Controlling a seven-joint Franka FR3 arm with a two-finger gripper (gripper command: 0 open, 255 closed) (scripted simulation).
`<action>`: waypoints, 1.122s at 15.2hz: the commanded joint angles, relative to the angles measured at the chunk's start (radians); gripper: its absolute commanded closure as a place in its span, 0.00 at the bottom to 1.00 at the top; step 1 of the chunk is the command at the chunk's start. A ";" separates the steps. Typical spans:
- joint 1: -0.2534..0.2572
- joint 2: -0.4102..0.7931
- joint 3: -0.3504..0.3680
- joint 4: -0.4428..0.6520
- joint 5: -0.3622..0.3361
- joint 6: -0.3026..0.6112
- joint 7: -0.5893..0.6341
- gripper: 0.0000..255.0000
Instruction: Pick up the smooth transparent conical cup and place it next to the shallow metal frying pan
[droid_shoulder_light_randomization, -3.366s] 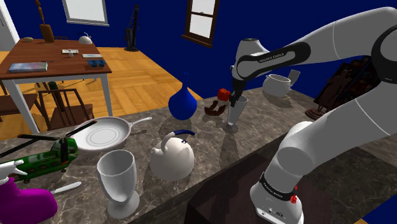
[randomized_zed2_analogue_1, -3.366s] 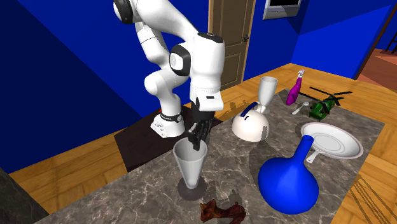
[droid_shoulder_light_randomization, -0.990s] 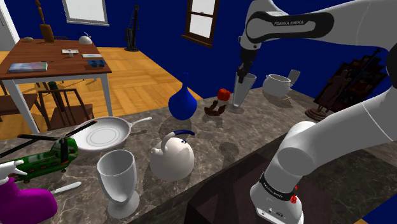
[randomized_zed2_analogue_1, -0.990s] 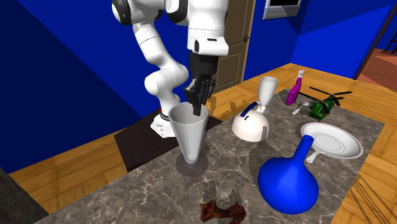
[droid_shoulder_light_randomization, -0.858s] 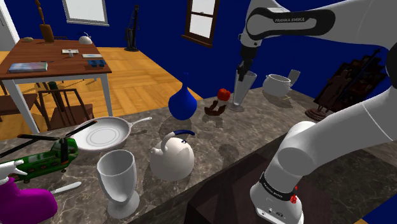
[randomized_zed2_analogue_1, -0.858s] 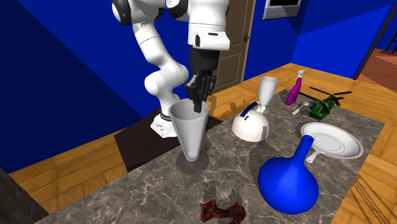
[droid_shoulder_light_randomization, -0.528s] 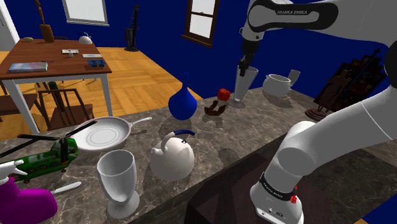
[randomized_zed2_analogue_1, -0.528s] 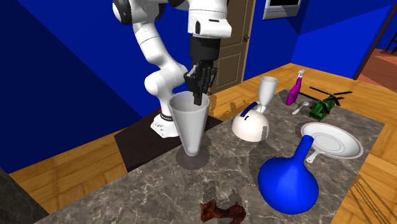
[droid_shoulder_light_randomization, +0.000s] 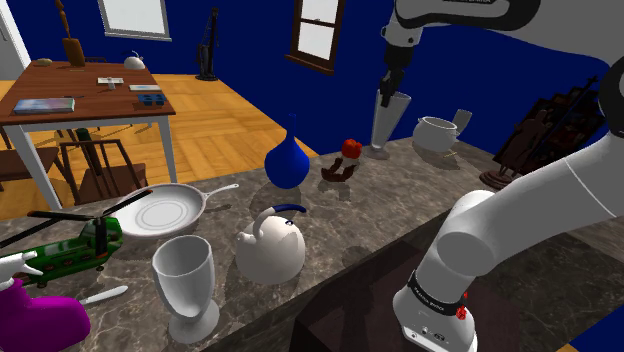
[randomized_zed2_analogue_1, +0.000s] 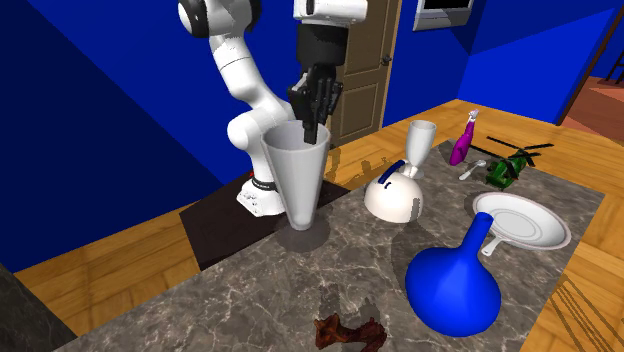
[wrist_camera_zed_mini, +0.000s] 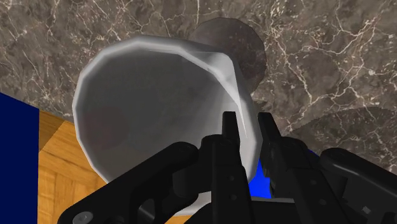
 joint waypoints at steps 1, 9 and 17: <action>0.002 0.009 0.002 0.035 0.003 -0.025 -0.006 1.00; 0.007 0.050 0.008 0.178 0.015 -0.126 -0.028 1.00; 0.039 0.045 0.100 0.148 0.050 -0.130 0.094 1.00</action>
